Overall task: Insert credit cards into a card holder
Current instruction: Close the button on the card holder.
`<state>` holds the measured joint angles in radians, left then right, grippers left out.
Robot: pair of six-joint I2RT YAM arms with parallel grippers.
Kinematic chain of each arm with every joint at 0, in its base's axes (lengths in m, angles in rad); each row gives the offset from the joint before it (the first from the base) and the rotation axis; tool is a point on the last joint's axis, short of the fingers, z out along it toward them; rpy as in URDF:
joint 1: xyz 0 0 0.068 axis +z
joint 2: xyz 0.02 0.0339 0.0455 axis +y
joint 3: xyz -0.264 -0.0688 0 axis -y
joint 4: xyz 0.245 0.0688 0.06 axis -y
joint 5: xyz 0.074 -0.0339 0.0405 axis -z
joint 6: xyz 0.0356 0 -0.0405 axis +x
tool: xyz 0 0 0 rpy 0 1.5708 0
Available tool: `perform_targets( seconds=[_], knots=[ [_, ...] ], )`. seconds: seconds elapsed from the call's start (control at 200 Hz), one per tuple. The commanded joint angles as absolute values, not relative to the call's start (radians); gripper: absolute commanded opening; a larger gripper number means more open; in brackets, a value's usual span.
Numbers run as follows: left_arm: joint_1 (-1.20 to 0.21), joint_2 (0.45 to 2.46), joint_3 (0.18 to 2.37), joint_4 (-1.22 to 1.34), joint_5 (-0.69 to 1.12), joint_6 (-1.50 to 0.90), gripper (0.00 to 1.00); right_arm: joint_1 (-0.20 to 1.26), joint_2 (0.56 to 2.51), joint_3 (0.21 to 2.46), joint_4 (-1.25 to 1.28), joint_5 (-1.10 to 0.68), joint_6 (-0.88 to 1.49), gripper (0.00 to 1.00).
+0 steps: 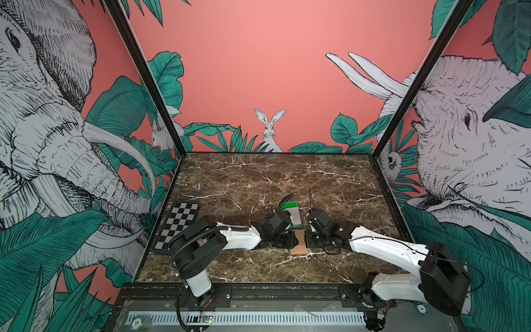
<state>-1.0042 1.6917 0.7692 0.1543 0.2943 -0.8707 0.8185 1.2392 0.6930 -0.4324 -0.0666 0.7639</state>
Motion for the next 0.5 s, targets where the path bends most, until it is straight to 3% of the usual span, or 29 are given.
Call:
perform_targets(
  seconds=[0.0, 0.495],
  knots=[
    [-1.007, 1.705, 0.729, 0.121, 0.272, -0.864, 0.22, 0.82, 1.171, 0.683, -0.51, -0.048, 0.778, 0.15],
    [-1.006, 1.728, 0.7, 0.181, 0.278, -0.876, 0.22, 0.749, 1.002, 0.682, -0.78, -0.006, 0.775, 0.21]
  ],
)
